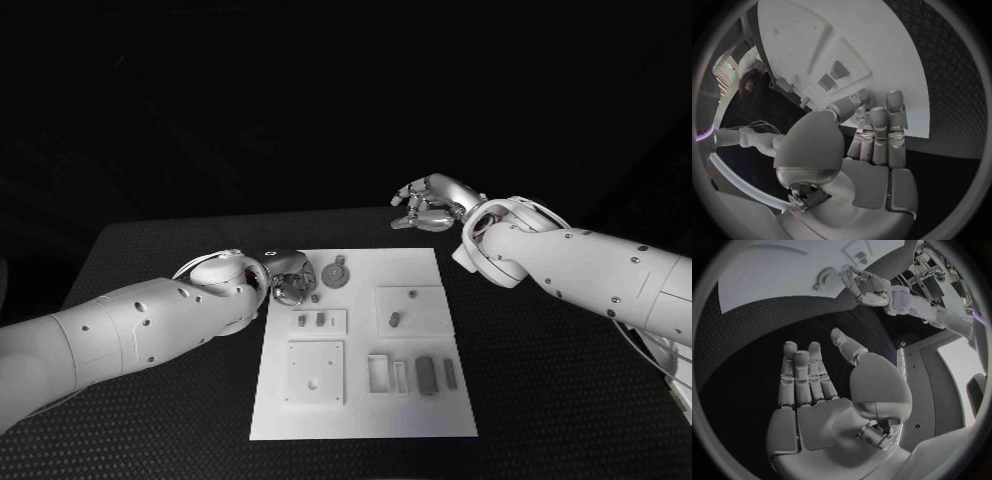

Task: Assemble the parts on the task board

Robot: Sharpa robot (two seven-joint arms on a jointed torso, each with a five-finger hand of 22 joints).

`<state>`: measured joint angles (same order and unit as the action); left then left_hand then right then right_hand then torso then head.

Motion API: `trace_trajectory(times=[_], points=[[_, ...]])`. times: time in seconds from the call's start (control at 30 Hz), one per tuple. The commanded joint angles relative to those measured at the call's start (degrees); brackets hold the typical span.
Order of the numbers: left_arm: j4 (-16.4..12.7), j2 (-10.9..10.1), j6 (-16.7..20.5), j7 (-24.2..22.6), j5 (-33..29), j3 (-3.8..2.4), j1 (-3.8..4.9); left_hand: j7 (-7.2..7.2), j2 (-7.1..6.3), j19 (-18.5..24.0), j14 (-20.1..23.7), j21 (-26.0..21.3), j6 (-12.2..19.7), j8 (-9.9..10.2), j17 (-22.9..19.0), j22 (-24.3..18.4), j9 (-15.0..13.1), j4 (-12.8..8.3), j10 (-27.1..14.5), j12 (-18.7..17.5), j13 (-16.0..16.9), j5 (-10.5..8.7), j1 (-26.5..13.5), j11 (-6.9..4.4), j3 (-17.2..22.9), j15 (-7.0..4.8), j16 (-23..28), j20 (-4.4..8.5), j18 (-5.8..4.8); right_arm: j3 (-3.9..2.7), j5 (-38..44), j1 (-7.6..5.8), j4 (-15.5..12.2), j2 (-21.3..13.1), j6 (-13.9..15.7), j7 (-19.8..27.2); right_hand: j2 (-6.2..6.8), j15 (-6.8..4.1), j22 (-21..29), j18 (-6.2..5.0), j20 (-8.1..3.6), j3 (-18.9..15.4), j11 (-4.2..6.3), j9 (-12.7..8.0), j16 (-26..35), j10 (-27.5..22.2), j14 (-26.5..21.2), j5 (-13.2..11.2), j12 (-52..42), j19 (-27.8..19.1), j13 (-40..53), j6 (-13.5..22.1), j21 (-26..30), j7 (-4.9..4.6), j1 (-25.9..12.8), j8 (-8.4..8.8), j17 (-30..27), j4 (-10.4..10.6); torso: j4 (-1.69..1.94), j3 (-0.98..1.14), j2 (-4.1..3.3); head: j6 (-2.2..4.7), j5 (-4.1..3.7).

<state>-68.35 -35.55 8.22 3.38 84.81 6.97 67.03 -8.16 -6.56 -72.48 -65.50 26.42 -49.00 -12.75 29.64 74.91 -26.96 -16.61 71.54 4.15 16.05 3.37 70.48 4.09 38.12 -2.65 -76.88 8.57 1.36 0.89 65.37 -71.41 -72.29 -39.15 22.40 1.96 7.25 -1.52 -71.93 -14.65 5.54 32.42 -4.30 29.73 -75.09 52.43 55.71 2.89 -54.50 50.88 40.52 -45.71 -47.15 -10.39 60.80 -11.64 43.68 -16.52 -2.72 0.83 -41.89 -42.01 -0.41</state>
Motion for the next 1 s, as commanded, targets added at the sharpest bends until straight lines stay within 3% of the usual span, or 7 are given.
trace_trajectory(times=[0.03,0.27,0.47,0.67,0.77,0.87,1.0], points=[[0.00,-0.52,1.96,0.22,-1.13,-0.04,-0.01,0.10,-0.58,0.04,0.10,-0.38,0.38,0.23,-0.09,1.08,0.04,0.09,-0.50,-0.17,0.06,0.15,0.07,-0.04,-0.18,0.22,0.18,-0.39,4.84,-0.02,0.16,0.03,-0.03,-0.57,-2.27,0.75,-0.34,-0.37,-0.01,-0.35,0.11,-0.29,0.13,-0.03,0.26,0.54,0.18,-0.05,-0.36,0.16,-0.17,-0.28,0.15,-0.19,0.71,-0.37,0.13,-0.09,-0.04,-0.01,0.01,0.19,-0.03],[1.58,-2.87,7.41,-2.96,-21.60,-0.06,0.14,-1.74,-0.21,0.02,0.13,-0.69,-2.48,-1.90,-0.34,0.92,-0.62,0.86,-0.21,0.13,0.49,0.18,-1.04,0.04,0.35,0.31,0.41,-0.63,4.90,0.09,0.01,0.04,0.03,-2.40,-9.44,1.33,-1.66,-1.08,0.21,-0.35,0.02,0.46,1.08,0.25,3.23,0.68,1.27,-0.02,5.47,0.02,-5.14,-1.83,0.83,0.96,2.23,-1.44,-1.05,-0.07,-0.01,0.05,0.07,0.67,-0.90],[1.53,-5.17,7.99,-9.14,-46.01,-0.07,1.22,-1.54,0.07,5.77,5.22,-5.95,-2.80,-3.29,-3.49,-1.65,-0.85,1.56,-1.14,-0.01,0.81,0.11,-4.52,0.72,-0.37,1.11,7.06,-1.98,3.36,0.84,1.27,0.12,-0.74,-4.69,-10.94,1.00,-1.86,0.60,0.21,-0.35,-0.29,1.07,-1.07,0.09,4.57,4.12,3.18,-0.04,26.18,1.11,-19.59,-1.45,0.93,0.24,2.88,-2.00,-0.67,-0.16,-0.09,-0.04,0.05,0.91,-1.45],[-1.68,-8.75,5.14,-14.72,-55.95,-0.19,1.75,-1.90,0.17,8.74,7.83,-10.32,-1.23,-3.67,-5.96,-4.70,-1.00,2.63,-1.71,-0.02,1.15,-0.45,-12.08,1.22,-7.72,1.75,12.57,-2.64,2.37,1.87,10.50,0.79,-4.30,-7.81,-11.88,-0.89,-1.49,1.19,0.71,-0.35,-1.00,0.87,-1.94,0.13,5.69,5.41,5.72,-0.03,33.32,3.54,-24.15,-2.79,0.94,-0.50,2.52,-3.04,-0.76,0.01,0.13,0.09,0.10,1.19,-2.44],[-3.48,-10.42,4.35,-16.28,-60.06,-0.31,1.97,-1.91,0.17,12.32,11.17,-13.52,-0.94,-3.96,-7.71,-6.67,-1.10,1.86,-2.26,-0.18,1.13,-0.53,-12.99,1.78,-8.86,2.76,16.72,-3.69,1.31,2.40,15.12,1.03,-5.89,-8.84,-11.76,-1.48,-1.30,0.89,1.00,-0.35,-1.44,1.01,-1.48,0.32,6.21,7.19,7.08,-0.09,34.43,4.76,-25.02,-3.84,0.94,-0.09,2.30,-3.70,-0.92,0.12,0.13,0.05,0.13,1.26,-2.59],[-5.10,-11.74,3.57,-17.52,-64.66,-0.35,2.06,-2.01,0.49,16.15,14.56,-17.49,-0.39,-4.20,-10.33,-9.55,-1.14,0.86,-3.51,-0.35,0.78,-0.52,-13.43,2.46,-9.28,5.14,22.92,-5.25,0.15,3.47,20.92,1.15,-7.33,-9.47,-11.89,-2.29,-0.94,0.24,1.24,-0.35,-2.04,1.09,-0.80,0.72,6.65,9.73,8.60,-0.04,35.33,6.10,-25.77,-5.25,0.88,0.61,2.27,-4.57,-0.90,0.10,0.04,-0.01,0.13,1.32,-2.61],[-5.89,-11.99,2.61,-18.62,-67.62,-0.35,2.05,-2.00,0.64,17.18,14.93,-19.54,-0.02,-4.44,-11.73,-11.45,-1.16,0.41,-4.02,-0.27,0.50,-0.49,-13.39,2.65,-9.48,6.29,26.76,-6.37,0.19,4.22,25.66,1.59,-8.32,-9.55,-11.49,-3.12,-0.62,-0.11,1.36,-0.35,-2.26,1.11,-0.43,1.06,7.08,11.37,9.22,-0.03,36.02,6.56,-26.28,-6.30,1.01,1.23,2.22,-5.19,-0.81,0.10,0.04,-0.07,0.14,1.28,-2.69]])
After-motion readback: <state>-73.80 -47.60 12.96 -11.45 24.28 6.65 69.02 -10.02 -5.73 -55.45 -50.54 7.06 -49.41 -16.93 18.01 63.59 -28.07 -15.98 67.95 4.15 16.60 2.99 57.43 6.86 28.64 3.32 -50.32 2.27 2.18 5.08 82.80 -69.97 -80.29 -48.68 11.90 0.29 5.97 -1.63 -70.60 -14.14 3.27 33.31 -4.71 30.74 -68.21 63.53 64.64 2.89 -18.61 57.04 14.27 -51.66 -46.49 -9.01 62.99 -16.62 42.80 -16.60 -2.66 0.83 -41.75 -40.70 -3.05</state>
